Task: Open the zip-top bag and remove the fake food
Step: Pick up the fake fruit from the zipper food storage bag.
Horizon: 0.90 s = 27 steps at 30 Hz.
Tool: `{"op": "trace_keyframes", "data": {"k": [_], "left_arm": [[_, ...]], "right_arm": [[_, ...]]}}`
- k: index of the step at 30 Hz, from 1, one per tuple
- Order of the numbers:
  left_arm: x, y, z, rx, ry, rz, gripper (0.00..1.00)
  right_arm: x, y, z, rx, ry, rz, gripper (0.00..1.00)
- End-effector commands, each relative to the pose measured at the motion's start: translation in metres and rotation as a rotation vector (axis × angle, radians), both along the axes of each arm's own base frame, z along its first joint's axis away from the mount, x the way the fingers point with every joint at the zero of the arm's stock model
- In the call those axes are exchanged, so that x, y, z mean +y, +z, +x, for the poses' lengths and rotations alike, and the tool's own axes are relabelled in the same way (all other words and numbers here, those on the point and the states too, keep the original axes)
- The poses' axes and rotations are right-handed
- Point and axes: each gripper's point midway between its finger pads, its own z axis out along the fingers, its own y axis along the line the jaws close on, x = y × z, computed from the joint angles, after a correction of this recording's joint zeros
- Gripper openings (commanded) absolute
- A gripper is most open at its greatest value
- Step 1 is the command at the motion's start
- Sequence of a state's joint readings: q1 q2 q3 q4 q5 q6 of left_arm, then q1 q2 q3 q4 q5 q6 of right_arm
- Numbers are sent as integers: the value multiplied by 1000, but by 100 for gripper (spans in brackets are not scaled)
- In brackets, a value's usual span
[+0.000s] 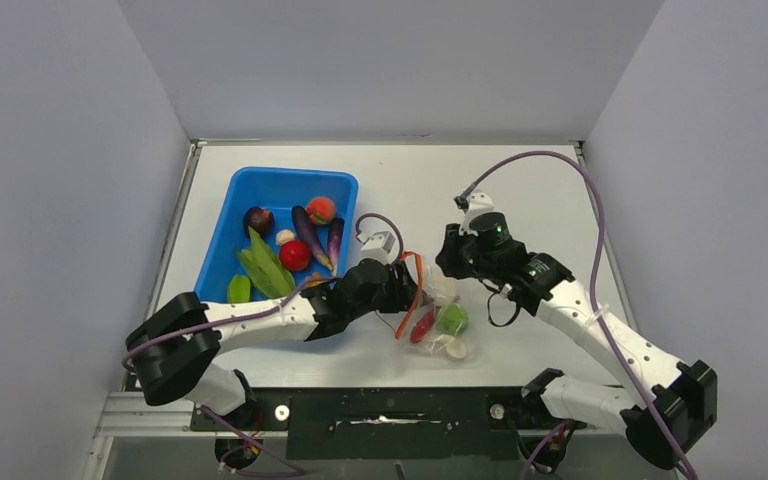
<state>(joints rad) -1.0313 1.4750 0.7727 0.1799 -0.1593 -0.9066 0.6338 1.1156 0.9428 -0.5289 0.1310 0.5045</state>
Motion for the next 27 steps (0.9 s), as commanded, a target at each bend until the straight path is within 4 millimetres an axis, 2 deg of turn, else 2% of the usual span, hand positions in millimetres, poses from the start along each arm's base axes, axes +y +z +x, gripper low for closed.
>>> {"op": "trace_keyframes", "data": {"k": [1, 2, 4, 6, 9, 13, 15, 17, 21, 24, 27], "left_arm": [[-2, 30, 13, -47, 64, -144, 8], [-4, 29, 15, -43, 63, -158, 9], [-10, 16, 17, -16, 60, -138, 10], [-15, 0, 21, 13, 61, -91, 12], [-25, -25, 22, 53, 67, -61, 14], [-28, -43, 23, 87, 95, -42, 25], [-27, -46, 23, 93, 103, -35, 33], [-27, -45, 23, 94, 105, -39, 48], [-28, -48, 17, 105, 99, -35, 63], [-31, -45, 12, 109, 87, -49, 67], [-34, -41, 9, 108, 74, -54, 67]], "right_arm": [[54, 46, -23, -125, 339, 241, 24], [62, 48, -30, -114, 398, 270, 30], [60, 45, -31, -97, 390, 259, 39], [35, 34, -14, -98, 235, 162, 42], [-20, 15, 2, -68, -23, 28, 46], [-69, -14, 8, 42, -159, 81, 42], [-74, -29, 3, 99, -155, 138, 41], [-73, -40, -3, 135, -139, 177, 40], [-64, -47, -8, 157, -105, 221, 38], [-49, -44, -12, 160, -15, 276, 39], [-46, -50, -13, 193, 1, 275, 36]]}}
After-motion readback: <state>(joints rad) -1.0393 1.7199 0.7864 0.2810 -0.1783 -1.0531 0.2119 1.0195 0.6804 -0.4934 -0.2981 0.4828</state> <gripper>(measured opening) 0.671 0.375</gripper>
